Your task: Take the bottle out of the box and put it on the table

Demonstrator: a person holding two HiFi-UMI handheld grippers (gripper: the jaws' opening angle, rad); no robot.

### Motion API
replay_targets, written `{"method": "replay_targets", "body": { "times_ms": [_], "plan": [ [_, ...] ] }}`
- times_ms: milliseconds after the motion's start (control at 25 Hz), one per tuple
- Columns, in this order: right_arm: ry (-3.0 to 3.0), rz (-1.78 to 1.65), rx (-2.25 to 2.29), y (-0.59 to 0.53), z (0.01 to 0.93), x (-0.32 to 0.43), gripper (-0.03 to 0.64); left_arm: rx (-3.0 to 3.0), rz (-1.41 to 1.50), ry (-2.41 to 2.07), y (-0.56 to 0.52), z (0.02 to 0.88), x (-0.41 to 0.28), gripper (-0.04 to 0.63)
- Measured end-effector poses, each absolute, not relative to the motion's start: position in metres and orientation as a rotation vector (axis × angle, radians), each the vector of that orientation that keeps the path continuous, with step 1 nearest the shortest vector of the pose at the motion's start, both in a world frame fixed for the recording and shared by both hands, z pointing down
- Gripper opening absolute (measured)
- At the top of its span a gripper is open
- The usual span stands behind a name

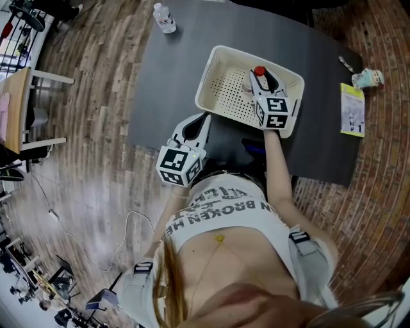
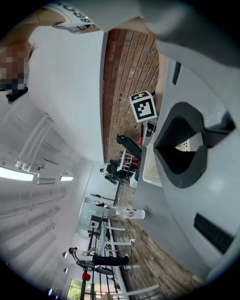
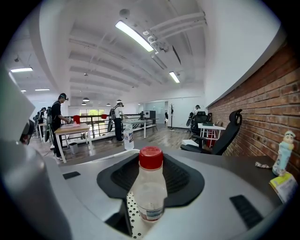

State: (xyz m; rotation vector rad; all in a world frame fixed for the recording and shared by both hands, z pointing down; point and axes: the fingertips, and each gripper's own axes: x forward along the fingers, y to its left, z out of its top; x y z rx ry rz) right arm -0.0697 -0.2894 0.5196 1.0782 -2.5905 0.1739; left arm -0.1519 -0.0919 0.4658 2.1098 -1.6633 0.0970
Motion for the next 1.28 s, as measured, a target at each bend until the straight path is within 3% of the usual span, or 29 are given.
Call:
{"method": "replay_targets", "body": {
  "times_ms": [880, 1280],
  "plan": [
    [-2.595, 0.150, 0.966, -0.279, 0.511, -0.077, 0.152, 2.157, 0.069, -1.653, -0.085, 0.455, -0.147, 0.005],
    [-2.691, 0.087, 0.915, -0.264, 0.445, -0.079, 0.150, 2.206, 0.061, -1.609, -0.092, 0.451, -0.141, 0.005]
  ]
}}
